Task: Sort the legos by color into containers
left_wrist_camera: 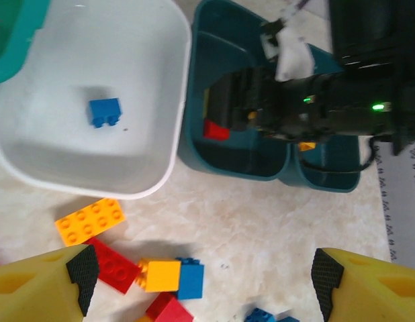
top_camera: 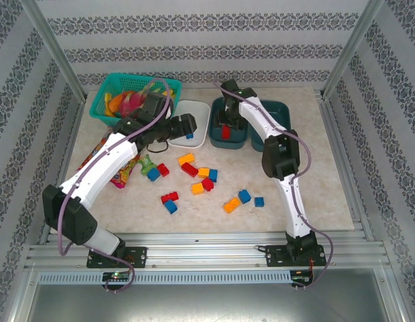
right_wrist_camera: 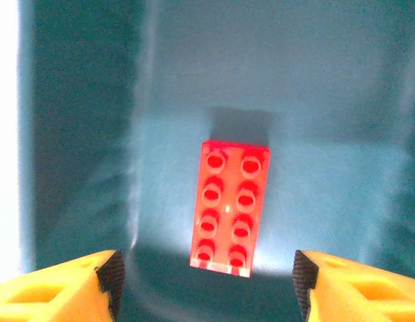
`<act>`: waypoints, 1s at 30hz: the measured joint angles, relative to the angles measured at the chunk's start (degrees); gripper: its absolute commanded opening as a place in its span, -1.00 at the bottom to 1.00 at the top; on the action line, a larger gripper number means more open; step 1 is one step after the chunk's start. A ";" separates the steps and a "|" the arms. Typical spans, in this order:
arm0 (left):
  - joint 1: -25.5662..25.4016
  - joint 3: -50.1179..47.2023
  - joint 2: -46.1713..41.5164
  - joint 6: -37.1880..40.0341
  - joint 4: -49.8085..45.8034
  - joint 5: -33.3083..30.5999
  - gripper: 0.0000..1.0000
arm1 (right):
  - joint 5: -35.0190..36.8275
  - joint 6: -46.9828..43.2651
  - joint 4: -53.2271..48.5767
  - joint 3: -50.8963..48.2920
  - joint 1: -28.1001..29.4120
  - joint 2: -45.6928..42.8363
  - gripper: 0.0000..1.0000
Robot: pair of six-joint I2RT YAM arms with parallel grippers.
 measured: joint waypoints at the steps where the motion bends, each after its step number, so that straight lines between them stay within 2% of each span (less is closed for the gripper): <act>1: 0.57 -1.03 -1.20 -0.48 -1.11 -0.72 0.63 | -0.04 -0.09 1.60 -3.43 0.33 -3.93 0.37; 4: 3.21 -5.66 -4.35 -2.25 -4.13 -2.32 0.59 | -1.44 -0.20 10.47 -18.97 2.16 -19.63 0.41; 7: 6.58 -12.35 -6.21 -4.44 -6.19 -3.10 0.58 | -4.76 -0.11 24.13 -37.83 5.99 -37.94 0.45; 9: 8.68 -16.94 -6.54 -6.29 -6.49 -3.06 0.58 | -7.28 0.50 33.64 -49.16 8.92 -47.34 0.46; 11: 10.91 -21.22 -6.54 -8.87 -6.69 -2.67 0.57 | -9.53 1.55 40.85 -58.36 11.74 -53.16 0.47; 16: 14.97 -26.56 -5.42 -16.33 -6.38 -1.46 0.56 | -12.35 2.91 51.06 -75.78 16.76 -56.46 0.52; 19: 15.58 -26.51 -2.84 -19.32 -4.90 -0.98 0.56 | -13.64 3.08 53.13 -81.15 19.02 -56.85 0.54; 25: 16.17 -24.70 5.79 -21.77 -2.67 0.46 0.51 | -15.69 3.43 56.89 -83.43 20.28 -57.86 0.56; 30: 16.35 -23.93 9.27 -22.62 -1.03 1.27 0.47 | -15.91 4.20 58.12 -83.43 20.28 -57.88 0.56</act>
